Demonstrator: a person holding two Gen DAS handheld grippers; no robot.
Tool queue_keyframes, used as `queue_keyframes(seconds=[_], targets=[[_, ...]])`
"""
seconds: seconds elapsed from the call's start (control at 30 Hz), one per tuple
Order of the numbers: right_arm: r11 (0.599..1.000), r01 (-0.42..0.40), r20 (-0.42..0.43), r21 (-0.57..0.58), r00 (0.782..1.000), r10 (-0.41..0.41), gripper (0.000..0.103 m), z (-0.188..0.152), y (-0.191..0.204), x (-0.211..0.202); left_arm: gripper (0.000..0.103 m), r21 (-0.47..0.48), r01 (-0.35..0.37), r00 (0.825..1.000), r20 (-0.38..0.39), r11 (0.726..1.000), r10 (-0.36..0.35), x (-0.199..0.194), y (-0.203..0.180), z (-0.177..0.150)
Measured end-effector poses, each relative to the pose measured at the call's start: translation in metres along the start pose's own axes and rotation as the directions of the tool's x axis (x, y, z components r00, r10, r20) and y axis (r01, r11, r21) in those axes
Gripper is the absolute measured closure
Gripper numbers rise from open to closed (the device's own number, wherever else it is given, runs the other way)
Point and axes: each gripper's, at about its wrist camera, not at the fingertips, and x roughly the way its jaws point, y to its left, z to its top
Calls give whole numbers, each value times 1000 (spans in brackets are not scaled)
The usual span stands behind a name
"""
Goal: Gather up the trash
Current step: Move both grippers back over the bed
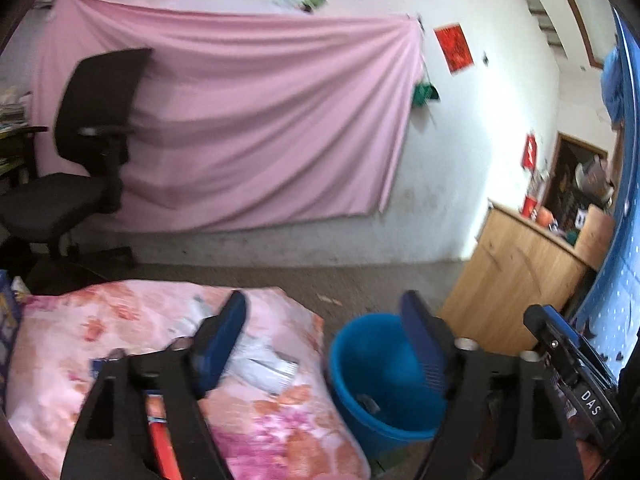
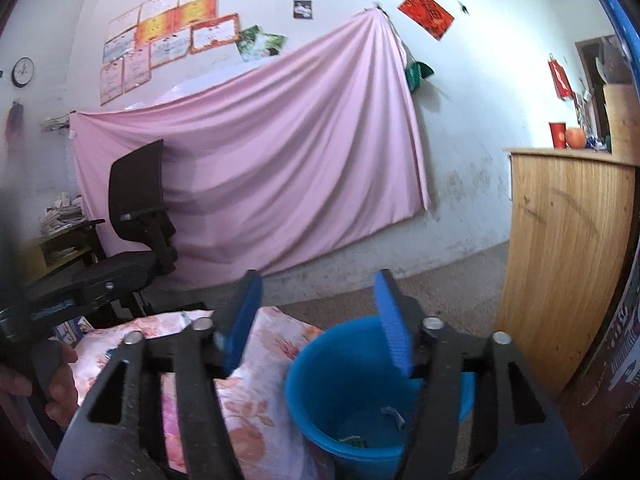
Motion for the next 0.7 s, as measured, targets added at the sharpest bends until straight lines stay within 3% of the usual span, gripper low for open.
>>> queue_keyframes(seconds=[0.07,0.2,0.47,0.7], targets=[[1000,-10,23,-9,1000,11,0,4,13,-4,17,-11,-31,998,50,999,32,-17,13,1],[999,-34,62,-29,997,36,0,8,35,-11,2,-26,-103,986,129,994,106,-47,38,-3],[990,-108,139,-86,983,119,0,8,82,-27,2,-31,-221,947,231,975,222,-102,82,-19],[977,-157,186,-147,965,183,0,-1,115,-36,2,-22,-278,927,258,960,274,-136,103,-35]])
